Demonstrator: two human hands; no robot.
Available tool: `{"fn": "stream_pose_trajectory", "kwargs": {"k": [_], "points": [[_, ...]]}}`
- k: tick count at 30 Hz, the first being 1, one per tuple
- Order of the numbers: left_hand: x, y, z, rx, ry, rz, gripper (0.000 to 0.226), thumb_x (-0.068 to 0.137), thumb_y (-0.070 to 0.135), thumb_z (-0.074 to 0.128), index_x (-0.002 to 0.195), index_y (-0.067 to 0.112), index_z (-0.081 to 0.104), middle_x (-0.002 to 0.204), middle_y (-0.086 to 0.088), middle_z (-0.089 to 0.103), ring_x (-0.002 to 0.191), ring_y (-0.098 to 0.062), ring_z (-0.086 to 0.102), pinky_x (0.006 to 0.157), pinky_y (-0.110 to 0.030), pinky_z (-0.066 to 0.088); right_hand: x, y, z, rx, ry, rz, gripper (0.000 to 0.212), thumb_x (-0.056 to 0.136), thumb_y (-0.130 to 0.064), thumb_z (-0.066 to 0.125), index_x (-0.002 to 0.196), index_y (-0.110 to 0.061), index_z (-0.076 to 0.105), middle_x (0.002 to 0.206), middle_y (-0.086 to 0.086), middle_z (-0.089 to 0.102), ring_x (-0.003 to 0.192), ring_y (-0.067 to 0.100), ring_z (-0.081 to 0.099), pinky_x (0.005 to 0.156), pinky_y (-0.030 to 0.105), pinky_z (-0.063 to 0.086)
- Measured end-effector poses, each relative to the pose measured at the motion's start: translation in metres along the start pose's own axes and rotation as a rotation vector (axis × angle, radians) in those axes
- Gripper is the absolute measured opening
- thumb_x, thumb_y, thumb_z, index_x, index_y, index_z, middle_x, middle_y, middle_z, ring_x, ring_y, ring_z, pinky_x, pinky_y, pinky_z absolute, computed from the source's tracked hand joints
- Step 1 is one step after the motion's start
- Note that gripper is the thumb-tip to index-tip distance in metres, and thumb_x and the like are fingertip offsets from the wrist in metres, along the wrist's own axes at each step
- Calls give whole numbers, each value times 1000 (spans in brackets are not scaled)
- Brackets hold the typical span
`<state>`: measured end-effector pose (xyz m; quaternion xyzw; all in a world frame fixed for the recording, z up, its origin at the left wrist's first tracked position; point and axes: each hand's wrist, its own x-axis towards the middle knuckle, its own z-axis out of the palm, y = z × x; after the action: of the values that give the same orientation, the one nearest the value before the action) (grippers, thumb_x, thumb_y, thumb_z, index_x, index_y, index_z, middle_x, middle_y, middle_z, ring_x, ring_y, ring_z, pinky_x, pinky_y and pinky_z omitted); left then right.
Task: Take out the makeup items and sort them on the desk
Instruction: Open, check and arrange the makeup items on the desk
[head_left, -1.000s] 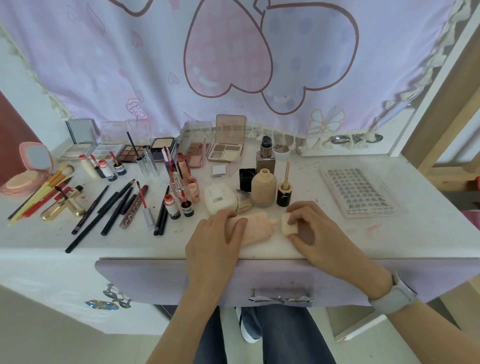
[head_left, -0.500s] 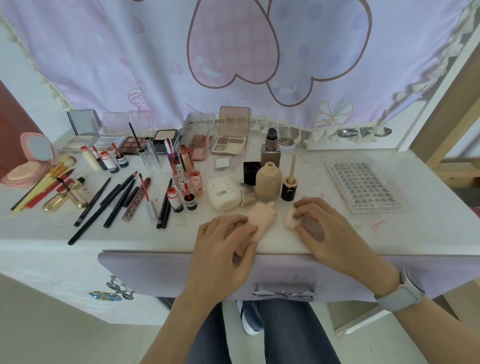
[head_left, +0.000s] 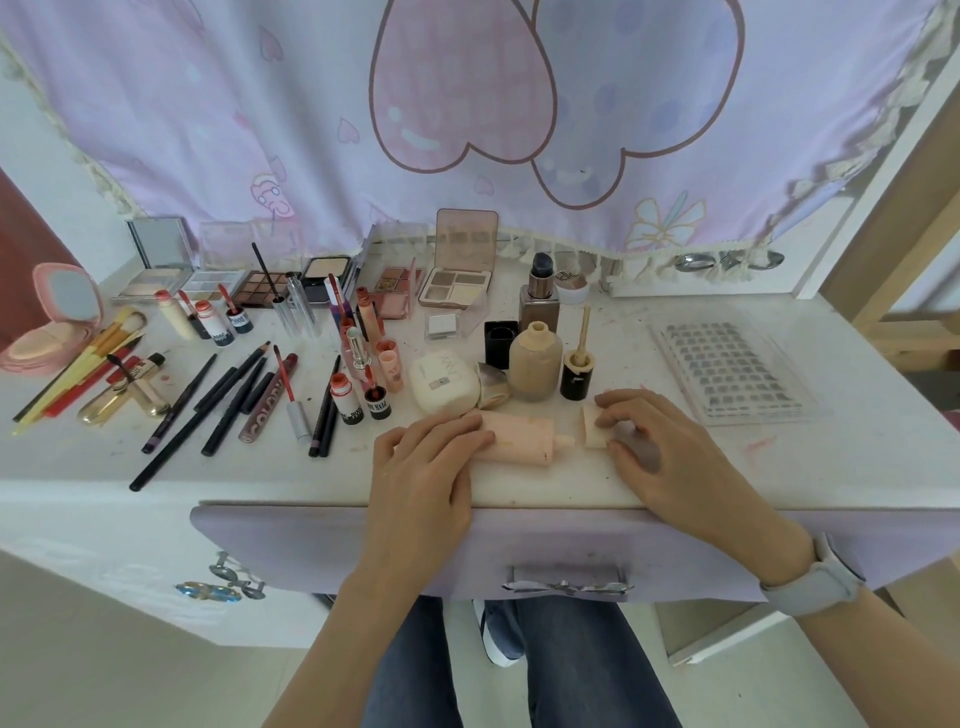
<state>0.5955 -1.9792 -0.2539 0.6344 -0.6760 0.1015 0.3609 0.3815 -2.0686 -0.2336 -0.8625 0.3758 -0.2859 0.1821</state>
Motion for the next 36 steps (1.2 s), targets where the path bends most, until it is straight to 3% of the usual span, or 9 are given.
{"fn": "stream_pose_trajectory", "kwargs": {"k": [4, 12, 15, 19, 23, 26, 31, 33, 36], "points": [[0, 5, 1, -20, -32, 44, 31, 83, 20, 47, 103, 16, 70, 114, 3, 66, 108, -16, 58, 87, -36, 41, 4, -3, 1, -30, 44, -16, 15, 83, -1, 62, 98, -5, 64, 106, 6, 56, 84, 18, 57, 78, 20, 42], [-2, -1, 3, -55, -30, 88, 28, 82, 22, 52, 102, 18, 71, 112, 2, 66, 107, -15, 56, 87, -36, 43, 6, -6, 3, -102, 15, -86, 28, 86, 7, 51, 109, -1, 65, 109, 12, 58, 93, 28, 57, 87, 27, 42], [-3, -1, 4, -66, -16, 88, 27, 82, 23, 52, 101, 18, 71, 110, 2, 66, 106, -14, 56, 88, -35, 41, 6, -4, 2, -103, 5, -97, 30, 84, 9, 51, 109, -2, 65, 109, 13, 58, 86, 28, 58, 79, 24, 42], [-3, -1, 4, -81, -27, 77, 28, 82, 23, 52, 102, 17, 70, 111, 2, 66, 109, -13, 53, 91, -33, 39, 7, -3, 2, -104, 20, -116, 24, 82, 8, 57, 103, -1, 66, 109, 15, 57, 79, 31, 61, 70, 38, 52], [-3, -1, 4, -96, -49, 67, 29, 83, 24, 51, 104, 17, 70, 112, 2, 65, 109, -14, 54, 89, -34, 43, 11, 0, 2, -139, 28, -160, 13, 81, 6, 61, 91, -1, 65, 113, 13, 63, 88, 27, 59, 82, 21, 42], [-4, -1, 3, -104, -53, 62, 29, 83, 24, 51, 104, 17, 70, 112, 2, 65, 107, -17, 56, 86, -35, 46, 10, 1, 2, -180, 21, -161, 12, 81, 0, 65, 92, -4, 64, 99, 6, 67, 81, 24, 56, 76, 25, 44], [-3, -1, 3, -102, -52, 63, 29, 83, 24, 52, 104, 17, 70, 111, 2, 65, 107, -16, 55, 85, -34, 47, 10, 4, 3, -220, 79, -155, 27, 76, -1, 70, 102, -5, 64, 99, 9, 61, 62, 13, 46, 58, 23, 39], [-4, -1, 3, -99, -50, 64, 29, 83, 25, 52, 104, 17, 70, 111, 2, 65, 106, -17, 56, 84, -35, 47, 12, 3, 5, -237, 91, -176, 29, 74, 2, 71, 102, -3, 65, 100, 13, 60, 67, 21, 55, 54, 26, 44], [-4, 0, 3, -100, -56, 56, 29, 83, 25, 52, 104, 17, 70, 111, 2, 65, 105, -18, 57, 84, -36, 48, 12, 3, 8, -188, 61, -227, 31, 78, 7, 65, 107, -3, 65, 111, 16, 56, 85, 29, 60, 63, 35, 53]]}}
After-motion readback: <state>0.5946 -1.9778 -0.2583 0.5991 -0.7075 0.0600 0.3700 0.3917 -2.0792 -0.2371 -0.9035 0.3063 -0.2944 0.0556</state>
